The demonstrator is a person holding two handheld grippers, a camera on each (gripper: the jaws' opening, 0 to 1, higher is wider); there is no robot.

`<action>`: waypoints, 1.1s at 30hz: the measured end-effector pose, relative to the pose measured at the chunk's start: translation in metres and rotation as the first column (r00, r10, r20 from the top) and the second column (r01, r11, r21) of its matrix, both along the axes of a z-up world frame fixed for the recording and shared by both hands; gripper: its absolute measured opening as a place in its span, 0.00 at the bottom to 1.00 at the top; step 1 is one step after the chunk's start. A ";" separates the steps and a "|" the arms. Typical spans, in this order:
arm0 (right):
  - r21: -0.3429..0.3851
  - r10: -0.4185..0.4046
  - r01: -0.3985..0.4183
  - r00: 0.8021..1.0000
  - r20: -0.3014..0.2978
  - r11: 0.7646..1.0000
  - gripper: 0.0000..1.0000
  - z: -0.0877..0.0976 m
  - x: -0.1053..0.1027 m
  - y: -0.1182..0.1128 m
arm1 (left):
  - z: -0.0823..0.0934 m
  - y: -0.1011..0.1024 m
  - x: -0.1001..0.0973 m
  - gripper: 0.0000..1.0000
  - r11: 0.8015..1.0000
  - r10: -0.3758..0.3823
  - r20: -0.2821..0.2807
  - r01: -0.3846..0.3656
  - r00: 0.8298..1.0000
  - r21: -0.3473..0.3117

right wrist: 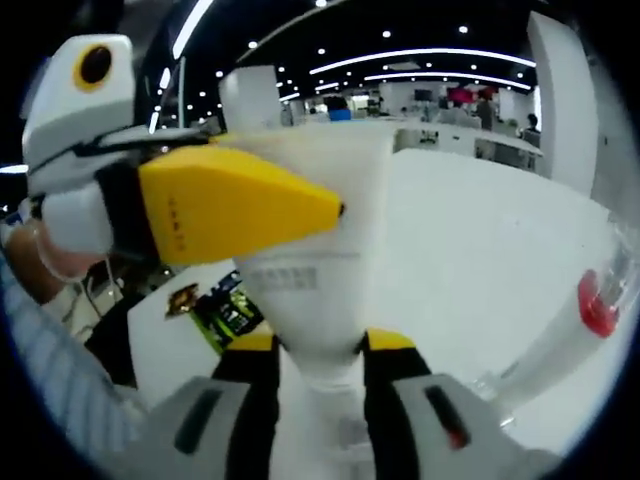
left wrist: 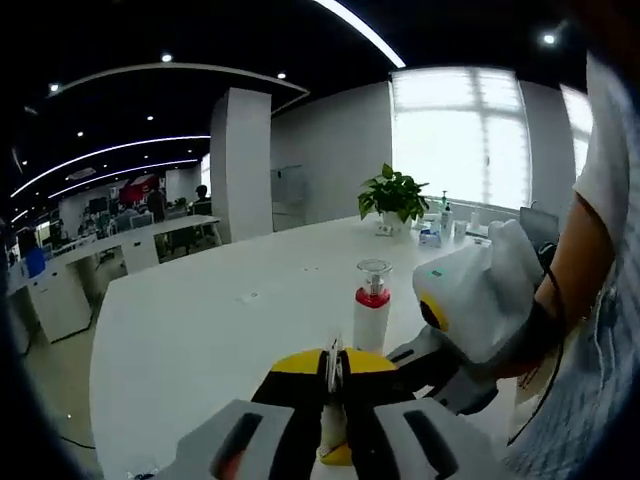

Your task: Arrange the skincare products in the storage area until every visible bottle or jar stands upright without overlapping.

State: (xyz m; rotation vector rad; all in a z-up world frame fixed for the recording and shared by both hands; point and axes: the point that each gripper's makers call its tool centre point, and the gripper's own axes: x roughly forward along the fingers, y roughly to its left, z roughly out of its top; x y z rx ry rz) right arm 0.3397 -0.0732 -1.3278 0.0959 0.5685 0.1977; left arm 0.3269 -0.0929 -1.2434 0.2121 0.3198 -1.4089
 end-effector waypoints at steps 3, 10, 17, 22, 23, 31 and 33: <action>-0.013 -0.004 0.004 1.000 -0.011 1.000 0.30 -0.001 0.002 -0.001 | 0.000 -0.002 0.002 0.06 1.000 -0.007 0.027 0.007 1.000 0.008; -0.053 0.007 -0.008 0.999 -0.034 0.999 0.30 -0.004 0.006 -0.005 | -0.001 -0.004 0.004 0.06 0.999 -0.029 0.034 0.029 0.999 0.020; -0.084 0.020 -0.022 0.999 -0.025 0.996 0.30 -0.005 0.007 -0.001 | -0.003 0.002 0.005 0.06 0.998 -0.050 0.058 0.048 0.997 0.031; -0.090 0.029 -0.029 1.000 -0.004 0.996 0.30 -0.004 0.008 0.001 | -0.004 0.006 0.008 0.06 0.998 -0.041 0.064 0.039 0.997 0.040; -0.094 0.032 -0.031 0.999 0.013 0.995 0.30 -0.004 0.008 0.002 | -0.004 0.008 0.009 0.06 0.999 -0.040 0.041 0.039 0.998 0.027; -0.080 0.017 -0.010 0.995 0.094 0.997 0.31 0.000 0.009 0.004 | -0.004 0.009 0.006 0.06 0.999 -0.041 0.039 0.040 0.998 0.024; -0.078 0.020 -0.012 0.995 0.100 0.997 0.31 0.000 0.010 0.004 | -0.005 0.010 0.008 0.06 0.999 -0.046 0.039 0.045 0.998 0.030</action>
